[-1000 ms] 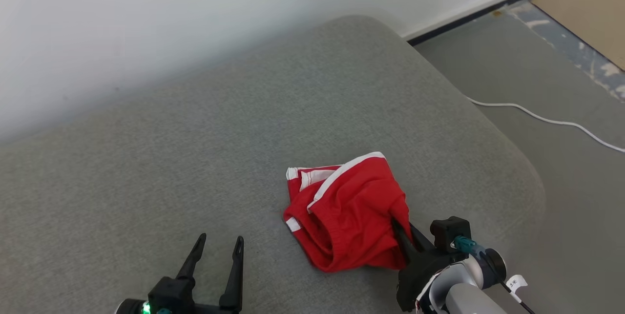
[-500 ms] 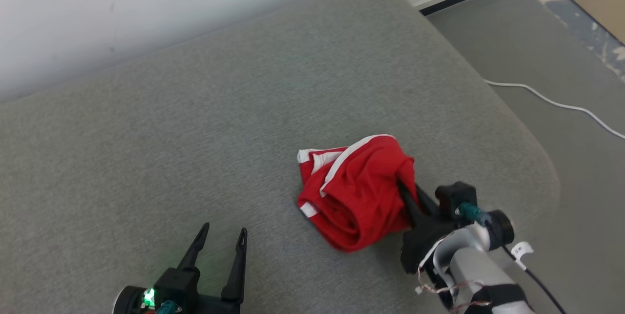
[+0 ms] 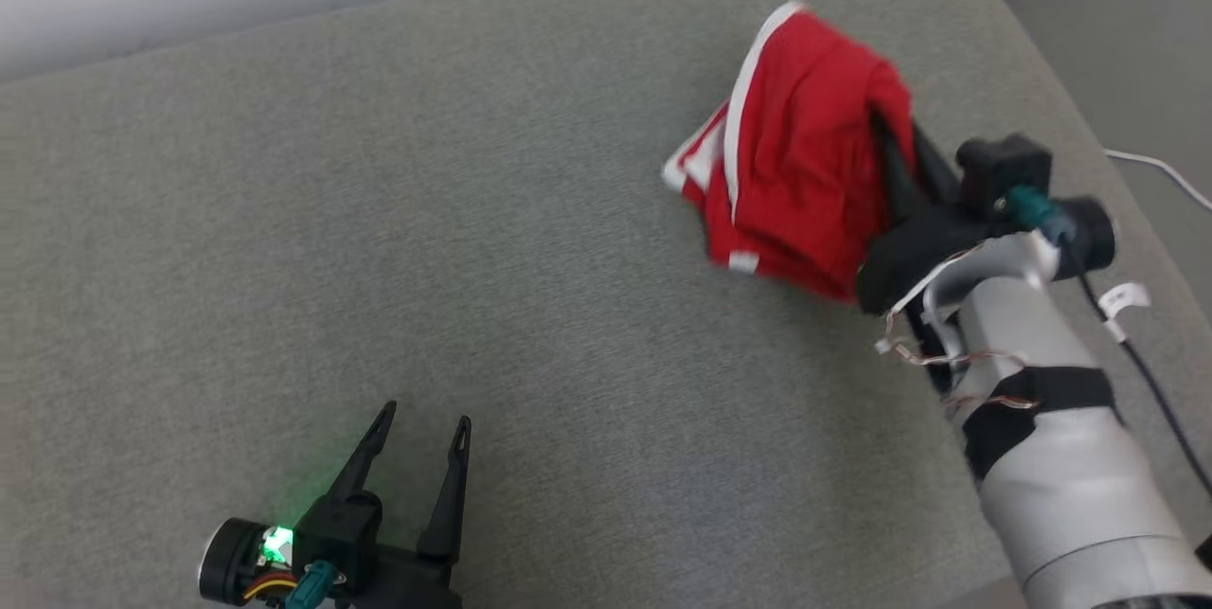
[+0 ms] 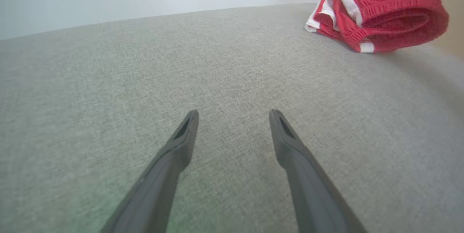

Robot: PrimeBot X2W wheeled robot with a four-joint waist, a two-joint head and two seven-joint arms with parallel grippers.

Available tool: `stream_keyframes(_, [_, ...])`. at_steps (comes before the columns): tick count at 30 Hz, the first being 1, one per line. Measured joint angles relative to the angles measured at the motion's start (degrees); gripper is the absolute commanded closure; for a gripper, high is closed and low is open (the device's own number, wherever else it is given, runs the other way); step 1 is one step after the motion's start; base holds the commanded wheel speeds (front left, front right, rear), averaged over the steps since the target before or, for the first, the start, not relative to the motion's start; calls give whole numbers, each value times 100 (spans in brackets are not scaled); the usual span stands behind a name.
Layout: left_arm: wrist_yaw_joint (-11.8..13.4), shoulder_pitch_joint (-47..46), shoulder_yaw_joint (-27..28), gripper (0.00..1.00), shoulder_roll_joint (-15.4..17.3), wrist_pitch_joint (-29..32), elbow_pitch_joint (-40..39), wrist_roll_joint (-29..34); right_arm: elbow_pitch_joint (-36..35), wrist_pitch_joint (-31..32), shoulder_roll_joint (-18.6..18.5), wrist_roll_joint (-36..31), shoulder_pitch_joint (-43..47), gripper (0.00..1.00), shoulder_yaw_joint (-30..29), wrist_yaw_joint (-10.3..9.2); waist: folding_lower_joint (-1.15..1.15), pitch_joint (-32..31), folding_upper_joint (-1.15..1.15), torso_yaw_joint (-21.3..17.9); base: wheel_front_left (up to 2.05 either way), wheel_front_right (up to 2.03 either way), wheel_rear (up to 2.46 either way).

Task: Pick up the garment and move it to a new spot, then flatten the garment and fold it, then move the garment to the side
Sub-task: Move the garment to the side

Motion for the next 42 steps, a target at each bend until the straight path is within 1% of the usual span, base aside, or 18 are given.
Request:
stream_keyframes(3, [-4,-9,-7,0,26,0,-24,3,137,0,-232,-181,-204,100,-254,0,0,88,0,147,0,0,0])
stream_keyframes(6, [-25,-59,-13,0,29,0,-107,16,442,18,-583,-448,-334,100,-586,0,0,163,0,281,0,0,0])
stream_keyframes(10, [-25,-172,-69,0,53,-1,-260,77,772,93,-1007,-850,-506,100,-1193,0,0,273,0,438,0,0,0])
stream_keyframes(16, [-26,-358,-142,0,82,-1,-417,133,889,354,-1668,-1703,-547,100,-2295,0,-1,436,0,662,0,0,0])
stream_keyframes(18, [-27,-375,-145,0,90,0,-452,134,824,478,-1774,-1980,-566,100,-2650,0,-1,492,0,736,0,0,0])
stream_keyframes(19, [-27,-375,-145,0,90,0,-452,134,824,478,-1774,-1980,-566,100,-2650,0,-1,492,0,736,0,0,0])
stream_keyframes(20, [-27,-375,-122,0,105,0,-467,134,783,680,-1825,-2286,-580,88,-2953,0,-1,543,0,805,0,0,0])
stream_keyframes(22, [-27,-372,-82,0,113,0,-468,133,770,951,-1828,-2555,-592,0,-3292,0,-1,589,0,862,0,0,0])
stream_keyframes(27, [-27,-358,-41,0,102,-1,-442,131,521,1334,-1751,-3166,-353,0,-4180,0,-1,613,0,933,0,0,0])
stream_keyframes(30, [-27,-348,-30,0,68,0,-432,120,216,1319,-1668,-3455,-138,0,-4612,0,-1,548,0,939,0,0,0])
stream_keyframes(32, [-25,-334,-4,0,46,0,-433,103,19,1126,-1621,-3565,-74,0,-4733,0,-2,483,-1,941,0,0,0])
stream_keyframes(35, [11,-291,68,0,15,-1,-430,82,-27,631,-1460,-3599,-80,0,-4722,0,-2,357,-1,940,0,0,0])
stream_keyframes(38, [43,-180,155,0,-3,0,-421,58,196,230,-1328,-3609,-151,0,-4566,0,-2,205,0,939,0,0,0])
stream_keyframes(42, [113,-81,328,0,-49,0,-426,2,605,22,-1232,-3431,-217,0,-4189,0,-2,5,-1,953,0,0,0])
